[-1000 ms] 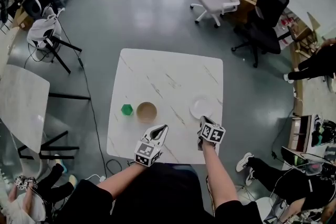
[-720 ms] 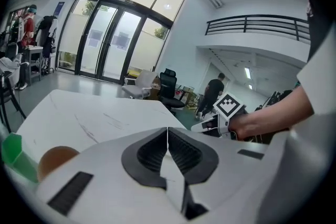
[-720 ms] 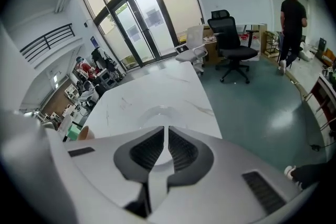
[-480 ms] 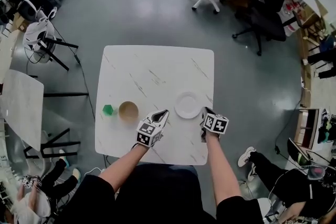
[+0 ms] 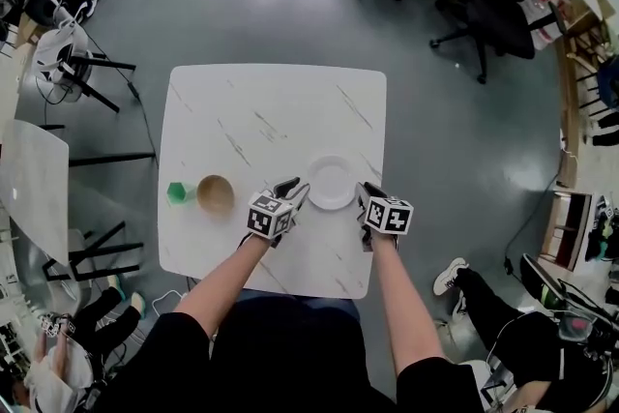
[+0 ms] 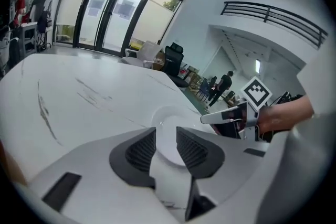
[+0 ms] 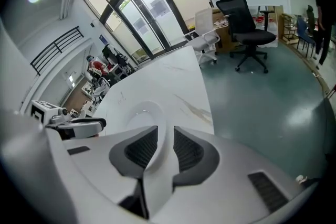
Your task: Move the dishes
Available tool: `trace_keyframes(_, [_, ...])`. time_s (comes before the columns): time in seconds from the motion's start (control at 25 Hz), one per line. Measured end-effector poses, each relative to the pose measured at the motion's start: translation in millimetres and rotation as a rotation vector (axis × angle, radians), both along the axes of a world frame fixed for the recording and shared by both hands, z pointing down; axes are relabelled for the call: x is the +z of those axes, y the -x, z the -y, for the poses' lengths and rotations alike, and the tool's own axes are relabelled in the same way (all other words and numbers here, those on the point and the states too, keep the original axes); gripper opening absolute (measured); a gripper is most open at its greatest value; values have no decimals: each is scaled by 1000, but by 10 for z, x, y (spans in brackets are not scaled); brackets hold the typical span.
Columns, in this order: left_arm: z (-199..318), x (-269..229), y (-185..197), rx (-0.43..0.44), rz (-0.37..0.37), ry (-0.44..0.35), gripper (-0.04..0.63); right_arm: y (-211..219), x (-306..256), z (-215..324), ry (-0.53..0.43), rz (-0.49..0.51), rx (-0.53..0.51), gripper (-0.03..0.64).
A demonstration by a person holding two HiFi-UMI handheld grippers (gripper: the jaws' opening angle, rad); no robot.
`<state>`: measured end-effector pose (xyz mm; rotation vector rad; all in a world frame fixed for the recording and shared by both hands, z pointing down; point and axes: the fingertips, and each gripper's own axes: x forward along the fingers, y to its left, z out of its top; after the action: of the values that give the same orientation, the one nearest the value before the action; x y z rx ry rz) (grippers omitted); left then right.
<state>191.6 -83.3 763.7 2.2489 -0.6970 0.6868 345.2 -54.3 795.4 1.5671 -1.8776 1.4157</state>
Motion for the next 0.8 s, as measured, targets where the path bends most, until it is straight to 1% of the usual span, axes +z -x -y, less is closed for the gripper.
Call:
trace_keyframes(0.08, [-8, 100, -17, -1, 14, 37, 123, 19, 30, 10, 6, 6, -14, 107])
trace_keyframes(0.24, [-28, 235, -18, -20, 40, 83, 127, 130, 64, 10, 20, 57, -51, 107])
trace_keyframes(0.36, [-14, 320, -11, -35, 61, 102, 127, 150, 87, 13, 23, 67, -66, 106])
trace_keyframes(0.44, [-12, 351, -17, -34, 76, 102, 129, 171, 67, 26, 18, 100, -57, 106])
trace_keyframes(0.56, [-11, 354, -59, -32, 64, 115, 129, 168, 58, 31, 23, 127, -45, 105])
trace_keyframes(0.72, [9, 374, -60, -70, 19, 181, 118, 172, 97, 24, 27, 121, -44, 72])
trace_keyframes(0.8, [16, 382, -33, -93, 14, 207, 98, 160, 117, 9, 29, 125, -33, 71])
